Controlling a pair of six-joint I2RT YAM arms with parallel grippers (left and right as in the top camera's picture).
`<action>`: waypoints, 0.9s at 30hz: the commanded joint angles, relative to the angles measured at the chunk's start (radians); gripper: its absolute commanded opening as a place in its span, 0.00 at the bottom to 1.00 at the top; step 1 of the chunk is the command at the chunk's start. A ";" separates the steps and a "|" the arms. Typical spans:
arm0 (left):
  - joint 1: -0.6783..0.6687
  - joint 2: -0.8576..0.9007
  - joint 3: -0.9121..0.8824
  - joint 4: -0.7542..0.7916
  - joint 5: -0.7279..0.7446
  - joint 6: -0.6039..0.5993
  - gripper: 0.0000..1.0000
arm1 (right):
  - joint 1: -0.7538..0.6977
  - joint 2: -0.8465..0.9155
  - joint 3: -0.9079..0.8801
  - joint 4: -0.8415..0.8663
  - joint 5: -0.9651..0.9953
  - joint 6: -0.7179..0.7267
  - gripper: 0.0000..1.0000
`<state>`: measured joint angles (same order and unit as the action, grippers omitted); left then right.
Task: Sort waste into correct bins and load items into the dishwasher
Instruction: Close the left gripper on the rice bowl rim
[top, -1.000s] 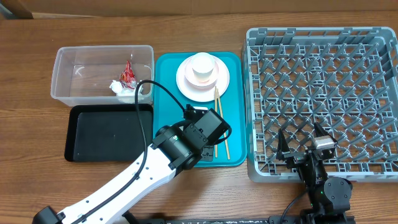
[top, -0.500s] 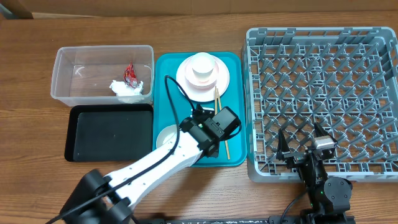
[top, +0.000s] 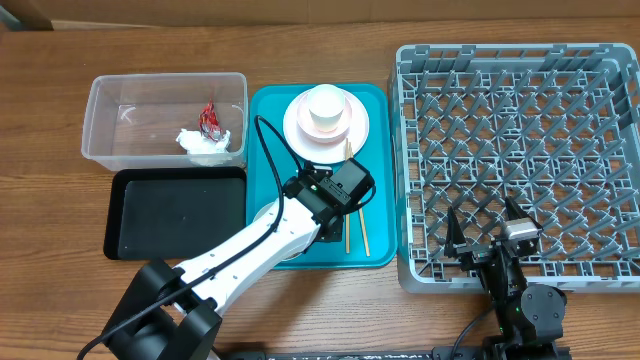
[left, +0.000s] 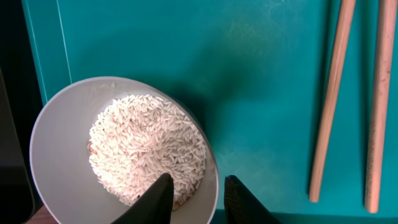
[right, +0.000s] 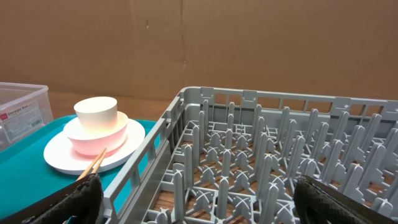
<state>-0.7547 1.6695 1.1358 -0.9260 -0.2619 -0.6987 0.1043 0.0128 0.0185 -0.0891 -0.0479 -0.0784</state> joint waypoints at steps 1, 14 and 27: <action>0.014 0.005 0.011 0.002 0.028 0.049 0.29 | -0.004 -0.008 -0.011 0.008 0.003 0.000 1.00; 0.015 0.006 0.011 0.017 0.073 0.048 0.24 | -0.004 -0.008 -0.011 0.008 0.003 0.000 1.00; 0.015 0.006 -0.032 0.024 0.106 0.040 0.17 | -0.004 -0.008 -0.011 0.008 0.003 0.000 1.00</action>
<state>-0.7441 1.6695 1.1229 -0.9020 -0.1638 -0.6701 0.1043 0.0128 0.0185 -0.0891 -0.0475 -0.0784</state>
